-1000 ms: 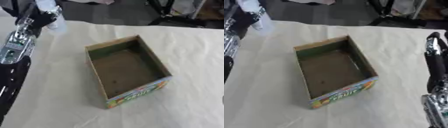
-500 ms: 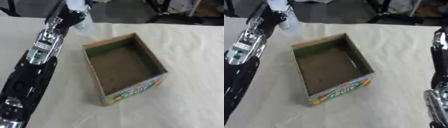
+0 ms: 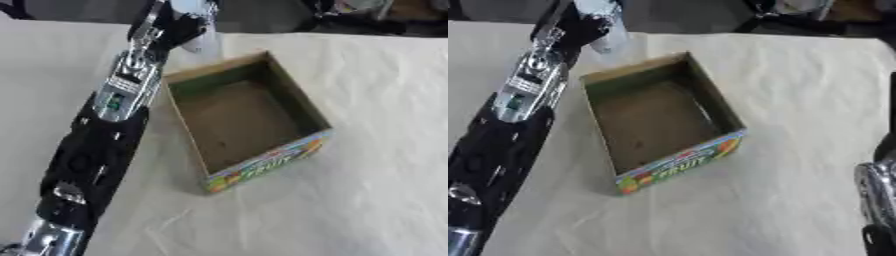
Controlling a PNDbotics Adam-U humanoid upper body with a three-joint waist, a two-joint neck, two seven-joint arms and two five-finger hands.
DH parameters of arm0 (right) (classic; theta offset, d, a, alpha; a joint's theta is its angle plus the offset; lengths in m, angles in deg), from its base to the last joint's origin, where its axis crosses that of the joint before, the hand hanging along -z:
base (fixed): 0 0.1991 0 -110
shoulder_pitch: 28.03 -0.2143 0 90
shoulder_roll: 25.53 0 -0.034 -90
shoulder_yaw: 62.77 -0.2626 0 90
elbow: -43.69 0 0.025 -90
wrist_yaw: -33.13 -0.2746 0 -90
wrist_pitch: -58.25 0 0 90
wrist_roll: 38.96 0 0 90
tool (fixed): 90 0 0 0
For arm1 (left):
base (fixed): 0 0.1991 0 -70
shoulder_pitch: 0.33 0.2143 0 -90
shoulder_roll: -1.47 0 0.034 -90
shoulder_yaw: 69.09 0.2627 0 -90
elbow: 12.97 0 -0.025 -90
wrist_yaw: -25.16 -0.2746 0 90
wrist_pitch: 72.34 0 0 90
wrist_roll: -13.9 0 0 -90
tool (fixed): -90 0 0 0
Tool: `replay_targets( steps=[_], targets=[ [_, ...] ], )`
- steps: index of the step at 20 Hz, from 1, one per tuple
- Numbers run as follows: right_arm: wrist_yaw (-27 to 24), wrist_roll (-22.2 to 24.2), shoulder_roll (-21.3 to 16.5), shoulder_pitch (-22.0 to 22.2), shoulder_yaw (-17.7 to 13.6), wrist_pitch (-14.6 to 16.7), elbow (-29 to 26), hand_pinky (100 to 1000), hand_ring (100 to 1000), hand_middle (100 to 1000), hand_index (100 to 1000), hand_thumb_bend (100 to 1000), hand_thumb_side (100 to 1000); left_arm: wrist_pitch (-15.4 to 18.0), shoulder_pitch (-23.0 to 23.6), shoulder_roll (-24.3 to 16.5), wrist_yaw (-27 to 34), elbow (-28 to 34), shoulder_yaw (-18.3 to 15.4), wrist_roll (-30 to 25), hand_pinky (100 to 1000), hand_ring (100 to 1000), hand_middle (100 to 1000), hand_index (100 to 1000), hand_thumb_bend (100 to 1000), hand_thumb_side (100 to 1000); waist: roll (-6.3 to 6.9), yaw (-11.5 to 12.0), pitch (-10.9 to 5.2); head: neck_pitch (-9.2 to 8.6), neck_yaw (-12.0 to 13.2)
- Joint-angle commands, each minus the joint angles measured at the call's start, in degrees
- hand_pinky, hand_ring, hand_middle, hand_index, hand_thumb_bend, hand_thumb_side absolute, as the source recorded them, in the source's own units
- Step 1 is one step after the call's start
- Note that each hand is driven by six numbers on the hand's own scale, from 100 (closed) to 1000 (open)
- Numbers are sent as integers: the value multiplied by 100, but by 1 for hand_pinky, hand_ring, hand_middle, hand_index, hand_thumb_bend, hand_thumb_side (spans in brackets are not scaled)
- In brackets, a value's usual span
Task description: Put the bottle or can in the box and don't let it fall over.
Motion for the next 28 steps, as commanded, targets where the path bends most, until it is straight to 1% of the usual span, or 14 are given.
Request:
replay_targets(
  steps=[1,11,14,18,20,22,24,26,27,28],
  targets=[
    [-52,-144,-74,-57,-42,-63,-138,1000,1000,1000,1000,100,596,-23,-65,85,-74,96,65,72,1000,752,816,362,100,269,3,-20,-153,59,28],
    [-108,-235,-66,-54,-42,-89,-138,1000,1000,1000,1000,100,609,-50,16,184,-145,79,154,116,1000,750,815,361,100,271,22,-27,-177,43,-2],
    [-132,-286,-88,-27,-62,-93,-138,1000,1000,1000,1000,100,615,-166,186,296,-159,23,273,118,1000,750,816,367,100,264,67,27,-231,86,-72],
    [-158,-323,-98,-13,-70,-101,-138,1000,1000,1000,1000,100,617,-307,297,366,-161,44,356,140,1000,750,818,377,100,247,78,56,-269,115,-117],
    [-185,-367,-90,1,-89,-137,-138,1000,1000,1000,1000,100,622,-360,361,409,-146,22,346,189,1000,754,824,396,100,208,74,65,-272,104,-152],
    [-207,-395,-73,17,-169,-217,-113,1000,1000,1000,1000,100,638,-408,450,465,-103,17,324,302,1000,755,828,403,100,195,73,70,-270,99,-175],
    [-243,-402,-48,17,-336,-278,-51,1000,1000,1000,1000,100,635,-463,525,510,-58,14,317,430,1000,754,826,404,100,199,74,71,-263,107,-190],
    [-282,-403,-36,17,-441,-286,-6,1000,1000,1000,1000,100,647,-500,577,550,-14,3,335,506,1000,752,824,410,100,201,75,71,-253,113,-195],
    [-309,-404,-22,17,-485,-268,18,1000,1000,1000,1000,100,674,-508,600,570,21,9,321,562,1000,751,824,413,100,201,76,69,-248,118,-200],
    [-344,-404,-8,15,-528,-236,48,1000,1000,1000,1000,100,672,-511,615,581,55,21,310,628,1000,752,823,414,100,200,77,67,-245,124,-202]
  ],
)
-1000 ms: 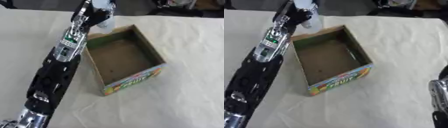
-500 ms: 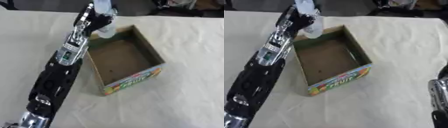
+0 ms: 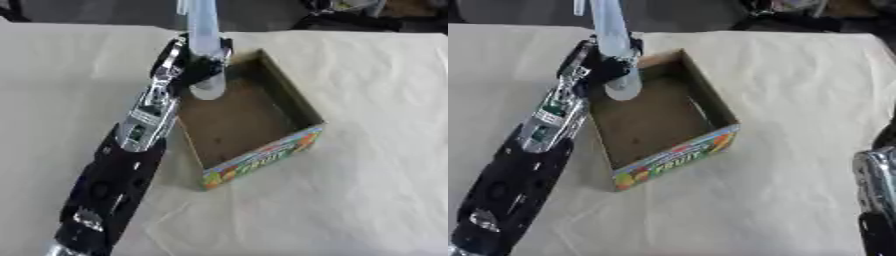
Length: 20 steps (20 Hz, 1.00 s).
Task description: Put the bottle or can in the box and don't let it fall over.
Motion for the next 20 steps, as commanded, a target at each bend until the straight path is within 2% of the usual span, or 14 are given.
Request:
replay_targets(
  steps=[1,5,7,9,10,11,12,14,20],
  targets=[
    [-111,-127,-40,-41,-197,-60,31,1000,1000,1000,1000,100,672,-13,-73,53,113,104,-17,188,1000,752,823,414,100,200,5,-7,-130,29,-19],
    [-108,-127,-60,-46,-279,119,76,1000,1000,1000,1000,100,664,-85,-47,51,97,-13,5,203,1000,752,822,437,100,167,0,-13,-124,5,-25],
    [-44,-127,-73,-47,-313,178,59,1000,1000,1000,1000,100,657,-108,-29,59,103,-88,-6,192,1000,756,825,494,100,100,-4,-10,-124,6,-21],
    [15,-127,-83,-45,-315,206,33,1000,1000,1000,1000,100,656,-101,-19,55,78,-156,2,145,1000,763,835,546,100,100,-9,-3,-124,12,-24],
    [28,-127,-85,-44,-311,210,22,1000,1000,1000,1000,100,655,-89,-18,52,51,-182,4,116,1000,781,862,634,323,111,-12,1,-124,12,-29],
    [36,-127,-88,-42,-309,212,14,1000,1000,1000,1000,100,655,-66,-18,44,2,-199,14,79,1000,797,874,688,404,139,-15,6,-124,10,-34],
    [35,-127,-88,-41,-309,212,10,1000,1000,1000,1000,100,658,-25,-22,25,-66,-207,32,30,1000,813,891,751,534,216,-16,12,-127,13,-36],
    [11,-127,-90,-37,-306,218,6,1000,1000,1000,1000,100,659,74,-28,-10,-239,-227,56,-72,1000,827,908,806,669,285,-18,24,-133,17,-38],
    [-50,-127,-111,-18,-308,242,3,1000,1000,1000,1000,100,659,311,-31,-58,-782,-268,12,-369,1000,832,910,823,737,330,-33,73,-172,0,-61]
  ],
)
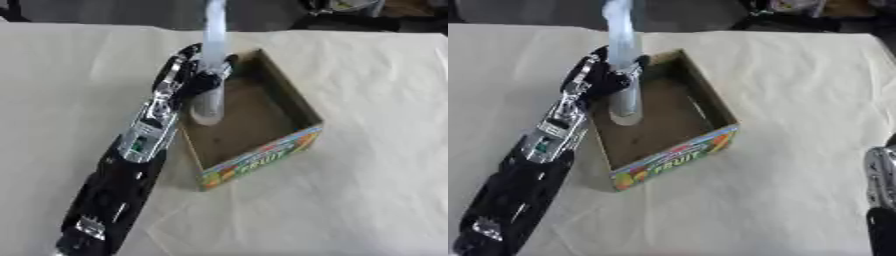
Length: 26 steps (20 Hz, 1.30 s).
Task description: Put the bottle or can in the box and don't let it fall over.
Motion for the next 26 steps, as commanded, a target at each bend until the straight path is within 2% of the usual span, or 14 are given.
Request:
replay_targets(
  steps=[1,7,12,19,26],
  targets=[
    [-30,-21,-150,-39,-49,0,-97,1000,1000,1000,1000,100,658,103,-90,-73,-293,50,-42,-131,1000,831,910,822,739,332,-14,17,-178,-2,-21],
    [-46,-21,-163,-27,-55,3,-91,1000,1000,1000,1000,100,658,156,-75,-77,-525,42,-113,-213,1000,831,910,822,741,332,-16,47,-205,1,-38],
    [-50,-21,-208,37,-81,1,-73,1000,1000,1000,1000,100,658,241,-33,-235,-626,253,-69,-357,1000,830,906,817,739,321,18,140,-306,34,-109],
    [-45,-21,-292,127,-123,19,-50,1000,1000,1000,1000,100,658,194,113,-550,-452,651,-69,-532,1000,830,906,816,730,324,102,291,-434,104,-231],
    [-13,-21,-379,210,-126,5,-93,1000,1000,1000,1000,100,650,99,336,-934,-130,1052,-92,-645,1000,828,906,818,717,335,136,421,-495,182,-372]
  ],
)
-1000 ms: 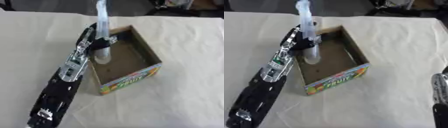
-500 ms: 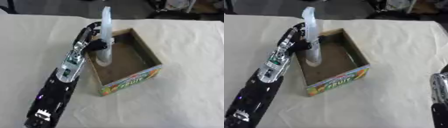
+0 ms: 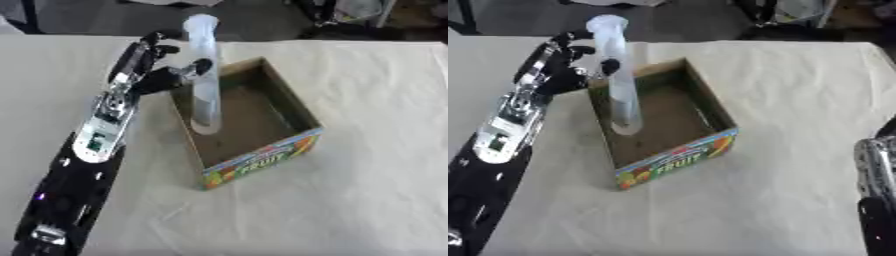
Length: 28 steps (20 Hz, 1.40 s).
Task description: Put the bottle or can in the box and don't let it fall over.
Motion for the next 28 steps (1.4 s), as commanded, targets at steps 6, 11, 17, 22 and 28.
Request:
replay_targets(
  steps=[6,11,17,22,28],
  targets=[
    [28,-21,-234,31,-65,-41,-149,1000,1000,1000,1000,100,648,-66,217,-825,568,703,-165,-34,1000,827,906,823,697,353,26,110,-169,52,-149],
    [28,-21,-246,57,-64,-49,-177,1000,1000,1000,1000,100,646,-112,476,-1379,954,1062,-379,57,1000,827,907,824,680,355,18,174,-174,49,-179],
    [106,-21,-342,86,45,-39,-278,1000,1000,1000,1000,100,605,-111,855,-2016,1306,1398,-789,397,1000,821,903,837,613,400,13,190,-150,30,-197],
    [399,-21,-490,187,207,-23,-288,1000,1000,1000,1000,100,562,86,1368,-2523,1696,1563,-1316,649,1000,819,902,837,514,457,5,167,-103,19,-178],
    [663,-11,-552,220,402,48,-288,1000,1000,1000,1000,100,540,378,1781,-2707,2205,1955,-1814,1011,1000,821,903,844,481,475,-15,159,-82,69,7]
  ],
)
